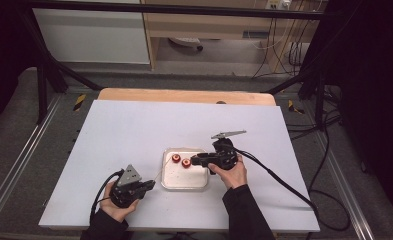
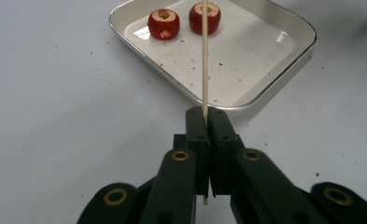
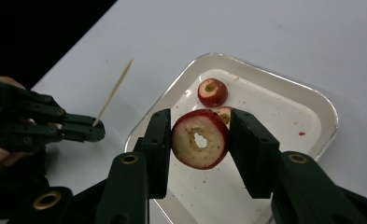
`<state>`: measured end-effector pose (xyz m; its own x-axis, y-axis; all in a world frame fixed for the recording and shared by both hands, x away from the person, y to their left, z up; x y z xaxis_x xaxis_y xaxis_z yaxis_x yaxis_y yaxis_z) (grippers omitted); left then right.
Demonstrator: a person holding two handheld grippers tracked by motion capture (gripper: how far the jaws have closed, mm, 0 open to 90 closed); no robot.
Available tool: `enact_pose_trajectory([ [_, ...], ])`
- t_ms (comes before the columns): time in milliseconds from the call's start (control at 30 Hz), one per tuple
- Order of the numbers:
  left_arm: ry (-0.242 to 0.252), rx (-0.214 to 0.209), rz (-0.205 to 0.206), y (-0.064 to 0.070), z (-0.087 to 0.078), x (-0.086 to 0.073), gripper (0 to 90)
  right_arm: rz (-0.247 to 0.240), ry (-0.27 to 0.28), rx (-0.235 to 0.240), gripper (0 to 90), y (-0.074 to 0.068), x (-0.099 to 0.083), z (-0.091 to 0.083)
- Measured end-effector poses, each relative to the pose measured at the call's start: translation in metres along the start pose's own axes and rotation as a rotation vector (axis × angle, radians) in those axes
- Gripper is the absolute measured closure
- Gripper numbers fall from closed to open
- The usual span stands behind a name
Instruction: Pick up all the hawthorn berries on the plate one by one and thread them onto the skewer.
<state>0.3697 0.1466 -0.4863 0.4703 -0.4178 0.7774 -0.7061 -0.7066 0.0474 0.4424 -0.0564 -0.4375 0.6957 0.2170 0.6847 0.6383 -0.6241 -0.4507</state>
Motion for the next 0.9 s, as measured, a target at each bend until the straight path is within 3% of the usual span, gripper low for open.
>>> enact_pose_trajectory([
  [167,0.004,0.007,-0.004,0.002,0.001,0.001,88.3,0.032,0.081,0.014,60.3,0.001,0.003,-0.001],
  [533,0.014,0.009,-0.031,0.008,0.004,0.003,88.2,0.102,0.203,0.047,60.4,0.000,0.009,0.002],
  [900,0.042,0.005,-0.088,0.017,0.006,0.009,88.1,0.142,0.330,0.062,60.4,-0.003,0.021,0.003],
])
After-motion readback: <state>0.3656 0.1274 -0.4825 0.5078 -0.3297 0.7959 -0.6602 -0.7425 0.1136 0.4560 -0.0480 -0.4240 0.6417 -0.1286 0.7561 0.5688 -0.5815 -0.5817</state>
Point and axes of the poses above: each handheld gripper's, and its own axes: z roughly forward along the jaws, x roughly out of its top, y roughly to its right, the point moved 8 cm from there along z, roughly forward along the jaws, and after that the axes turned 1 degree about x, right-handed, at the moved point
